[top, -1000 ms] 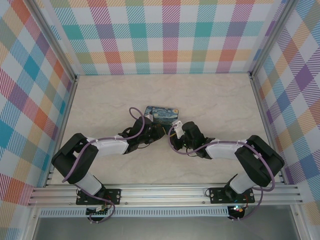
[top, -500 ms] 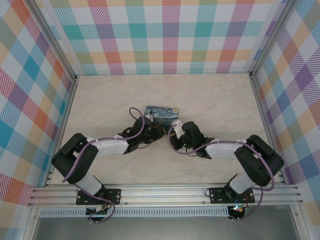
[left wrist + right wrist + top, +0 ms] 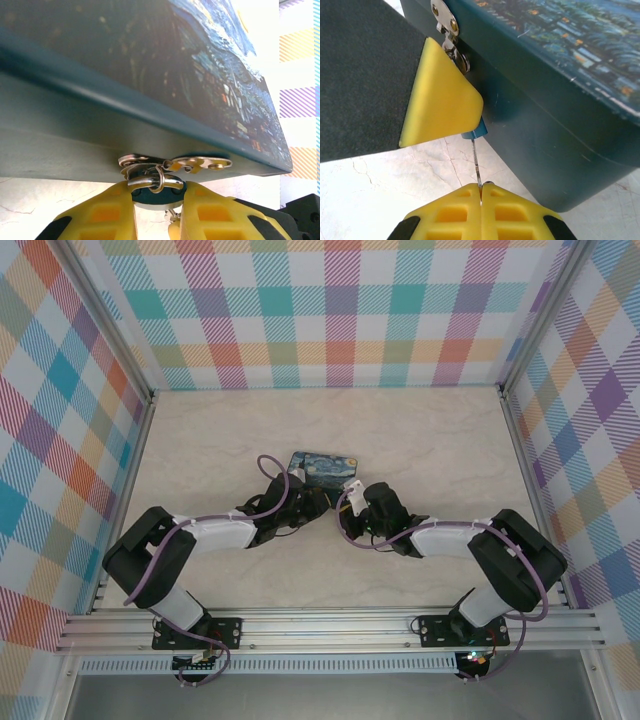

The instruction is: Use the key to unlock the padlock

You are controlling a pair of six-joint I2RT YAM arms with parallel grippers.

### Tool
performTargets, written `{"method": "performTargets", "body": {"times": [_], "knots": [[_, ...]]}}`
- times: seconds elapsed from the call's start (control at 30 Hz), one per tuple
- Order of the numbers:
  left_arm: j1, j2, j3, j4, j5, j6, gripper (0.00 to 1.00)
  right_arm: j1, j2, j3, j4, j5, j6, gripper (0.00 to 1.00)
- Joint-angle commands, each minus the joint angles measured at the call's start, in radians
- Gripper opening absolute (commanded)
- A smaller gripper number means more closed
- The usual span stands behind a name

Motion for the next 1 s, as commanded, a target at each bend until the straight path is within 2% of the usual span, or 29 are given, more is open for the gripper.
{"method": "performTargets", "body": {"times": [0.0, 0.43, 0.7, 0.97], "knots": [[-0.024, -0.045, 0.021, 0.016, 0.018, -0.009, 0.2, 0.007, 0.003, 0.02, 0.102, 0.003, -0.001, 0.04], [-0.027, -0.077, 0.031, -0.02, 0.029, -0.043, 0.2, 0.005, 0.013, 0.006, 0.178, 0.01, -0.012, 0.04], [-0.028, -0.088, 0.05, -0.046, 0.053, -0.065, 0.2, 0.004, 0.028, -0.011, 0.324, -0.006, -0.033, 0.05], [-0.027, -0.079, 0.06, -0.056, 0.069, -0.066, 0.2, -0.011, 0.045, -0.01, 0.378, -0.034, -0.049, 0.05]]}}
